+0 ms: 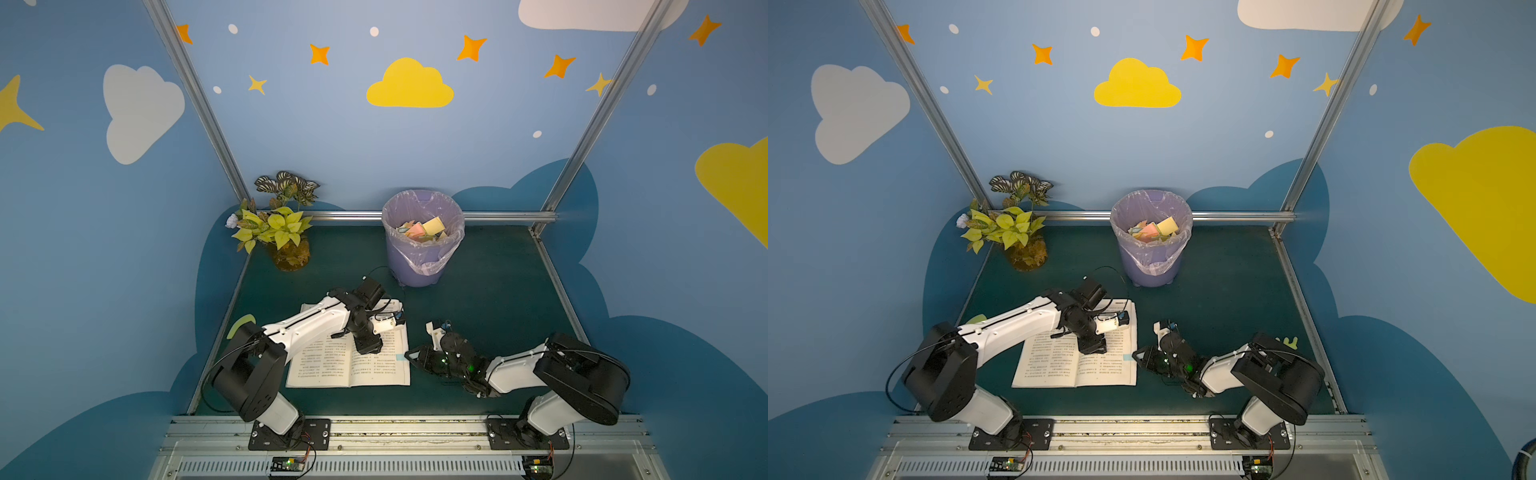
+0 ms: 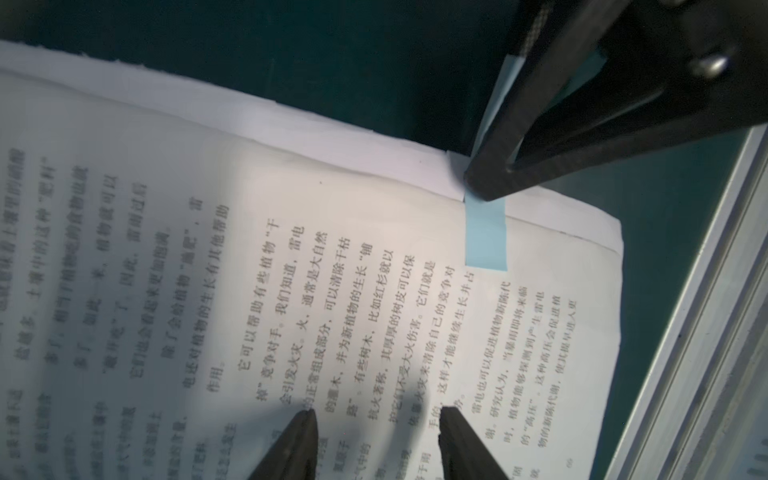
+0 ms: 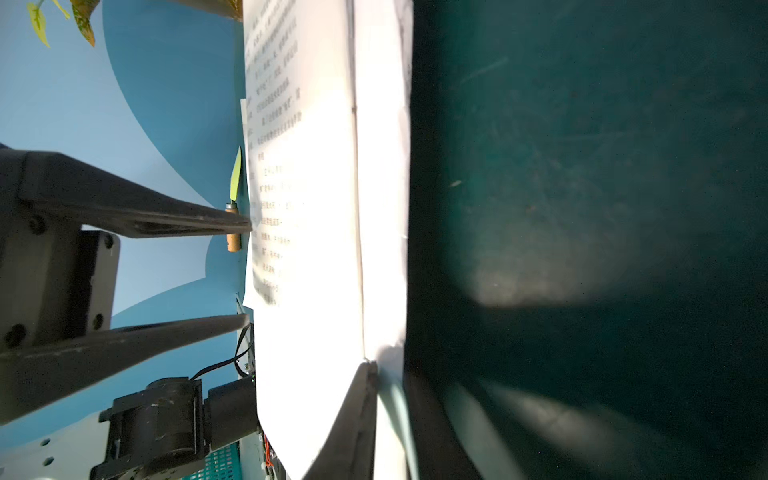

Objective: Peel off the used sticky note
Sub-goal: Tear off the note from the book.

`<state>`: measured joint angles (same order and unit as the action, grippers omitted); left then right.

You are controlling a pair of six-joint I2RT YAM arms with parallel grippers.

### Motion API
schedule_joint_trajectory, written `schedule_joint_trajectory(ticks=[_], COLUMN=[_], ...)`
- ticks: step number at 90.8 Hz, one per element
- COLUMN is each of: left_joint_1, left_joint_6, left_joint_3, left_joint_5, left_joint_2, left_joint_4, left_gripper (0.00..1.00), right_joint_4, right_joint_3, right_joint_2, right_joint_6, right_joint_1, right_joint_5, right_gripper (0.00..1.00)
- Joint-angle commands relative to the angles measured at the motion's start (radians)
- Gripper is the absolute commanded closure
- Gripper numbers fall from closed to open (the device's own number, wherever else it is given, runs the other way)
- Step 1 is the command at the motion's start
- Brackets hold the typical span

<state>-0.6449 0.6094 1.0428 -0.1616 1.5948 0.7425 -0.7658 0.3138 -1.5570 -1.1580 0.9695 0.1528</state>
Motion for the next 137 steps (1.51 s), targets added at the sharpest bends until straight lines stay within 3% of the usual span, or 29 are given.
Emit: schedule_joint_trajectory(ticks=[1, 11, 25, 39, 57, 65, 86, 115, 137], left_joint_1=[-0.039, -0.069, -0.090, -0.094, -0.094, -0.094, -0.094, -0.088, -0.069], left_joint_6=[0.012, 0.011, 0.006, 0.007, 0.010, 0.007, -0.021, -0.017, -0.012], left_joint_3=[0.043, 0.072, 0.106, 0.121, 0.118, 0.119, 0.150, 0.126, 0.112], left_joint_5=[0.049, 0.068, 0.081, 0.080, 0.083, 0.092, 0.126, 0.123, 0.077], left_joint_2=[0.057, 0.114, 0.169, 0.205, 0.214, 0.222, 0.299, 0.317, 0.257], left_joint_4=[0.008, 0.009, 0.009, 0.008, 0.006, 0.004, 0.002, -0.018, -0.012], left_gripper=[0.49, 0.49, 0.50, 0.51, 0.52, 0.52, 0.58, 0.60, 0.60], right_joint_4=[0.089, 0.194, 0.345, 0.414, 0.416, 0.418, 0.553, 0.580, 0.733], right_joint_3=[0.015, 0.017, 0.019, 0.031, 0.069, 0.088, 0.144, 0.127, 0.148], right_joint_2=[0.028, 0.081, 0.191, 0.255, 0.216, 0.199, 0.275, 0.329, 0.526], right_joint_6=[0.037, 0.057, 0.095, 0.116, 0.139, 0.154, 0.220, 0.226, 0.255], right_joint_1=[0.003, 0.003, 0.013, 0.024, 0.032, 0.040, 0.133, 0.243, 0.297], right_joint_5=[-0.021, -0.055, -0.125, -0.159, -0.146, -0.149, -0.258, -0.312, -0.377], right_gripper=[0.80, 0.74, 0.75, 0.82, 0.89, 1.00, 1.00, 1.00, 1.00])
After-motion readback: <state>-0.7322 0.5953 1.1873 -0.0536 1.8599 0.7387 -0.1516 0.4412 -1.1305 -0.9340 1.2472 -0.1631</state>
